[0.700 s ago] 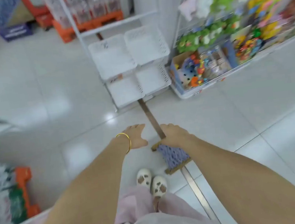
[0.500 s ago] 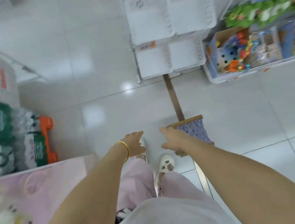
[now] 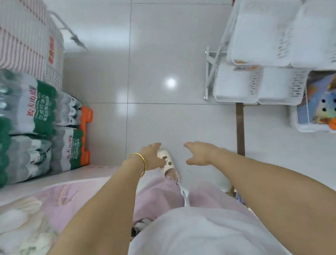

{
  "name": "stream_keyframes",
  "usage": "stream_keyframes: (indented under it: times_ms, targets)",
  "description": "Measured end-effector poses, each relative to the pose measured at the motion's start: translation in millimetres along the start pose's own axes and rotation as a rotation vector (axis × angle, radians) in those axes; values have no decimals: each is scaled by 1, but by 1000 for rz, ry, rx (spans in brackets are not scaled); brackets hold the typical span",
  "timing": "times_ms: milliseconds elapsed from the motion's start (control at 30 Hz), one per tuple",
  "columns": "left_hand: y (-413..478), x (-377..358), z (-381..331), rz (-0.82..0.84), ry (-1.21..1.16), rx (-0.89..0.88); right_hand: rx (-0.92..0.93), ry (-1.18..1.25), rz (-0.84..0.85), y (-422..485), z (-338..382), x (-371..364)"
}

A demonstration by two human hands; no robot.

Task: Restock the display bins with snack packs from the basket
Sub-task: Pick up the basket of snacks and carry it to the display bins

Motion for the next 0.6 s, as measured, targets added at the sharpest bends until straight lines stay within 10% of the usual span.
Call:
stream_keyframes:
  times_ms: [600]
  targets:
    - [148,415,74,-29,-159,115,55,-107,-28,200,151,418]
Point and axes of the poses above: each hand's wrist, its own y-axis towards the middle knuckle, its own x-axis out of the back of the hand, z = x × y, the point moved 8 cm from there along y, towards the middle knuckle, and after that the axes turned 1 degree about -x, right-handed, at the moved point
